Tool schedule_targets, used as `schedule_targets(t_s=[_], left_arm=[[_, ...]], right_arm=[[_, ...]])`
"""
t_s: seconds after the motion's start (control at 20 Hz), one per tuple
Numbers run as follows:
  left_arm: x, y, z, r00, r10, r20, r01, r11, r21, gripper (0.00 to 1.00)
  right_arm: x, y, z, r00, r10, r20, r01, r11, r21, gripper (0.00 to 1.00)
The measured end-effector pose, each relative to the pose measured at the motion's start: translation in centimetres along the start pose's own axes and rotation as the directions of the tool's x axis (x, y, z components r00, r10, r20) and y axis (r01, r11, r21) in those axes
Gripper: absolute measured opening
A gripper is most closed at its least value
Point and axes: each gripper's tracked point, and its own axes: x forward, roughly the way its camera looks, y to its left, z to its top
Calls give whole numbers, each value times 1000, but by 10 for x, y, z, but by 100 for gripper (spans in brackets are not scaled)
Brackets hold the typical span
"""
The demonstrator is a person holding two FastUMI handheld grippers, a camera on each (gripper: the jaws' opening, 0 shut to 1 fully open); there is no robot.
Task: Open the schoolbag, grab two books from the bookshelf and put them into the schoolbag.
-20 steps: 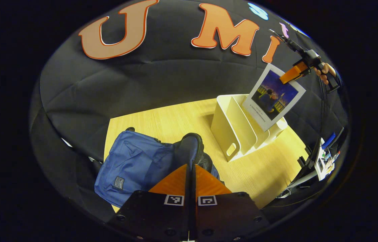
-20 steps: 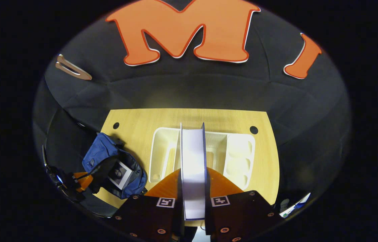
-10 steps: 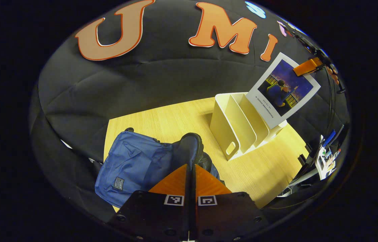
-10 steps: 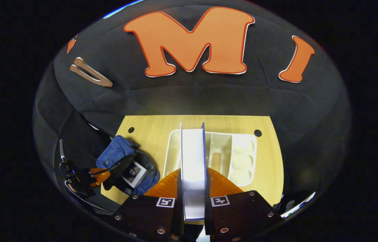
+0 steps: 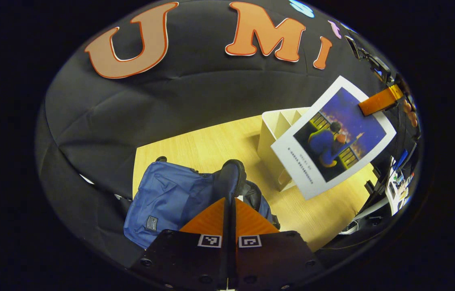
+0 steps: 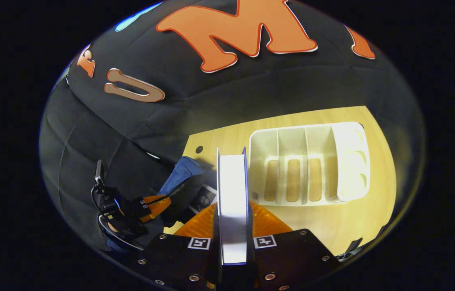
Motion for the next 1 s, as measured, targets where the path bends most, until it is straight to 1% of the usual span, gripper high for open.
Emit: schedule_targets(t_s=[0.2,0.25,0.3,0.4,0.45,0.5,0.6,0.65,0.85,1.0], left_arm=[[-1,-1,1,1000,13,1,-13,1000,-6,1],[-1,0,3,1000,18,1,-18,1000,1,6],[-2,3,3,1000,25,-1,-25,1000,8,1],[-3,5,6,999,34,-4,-34,999,27,1],[-3,7,7,999,42,0,-42,999,33,1],[-3,8,7,999,45,-4,-45,998,36,1],[-2,8,8,999,36,-1,-36,998,45,1],[-3,6,8,1000,29,-2,-29,998,48,1],[1,-1,11,1000,0,-3,1,998,68,1],[2,-7,10,1000,-18,-9,19,997,81,1]], right_arm=[[34,21,-26,995,96,-15,-94,990,109,24],[43,27,-32,993,117,-15,-114,985,131,24],[51,32,-39,990,139,-8,-135,977,163,24],[69,50,-50,980,200,-7,-192,951,244,24],[80,54,-55,979,204,1,-197,943,267,24],[92,51,-62,982,189,12,-185,945,270,24],[109,49,-70,986,165,32,-168,943,289,24],[116,50,-71,985,163,48,-170,934,314,24],[141,60,-81,982,166,93,-189,907,375,23],[163,71,-94,978,187,97,-210,883,419,23]])
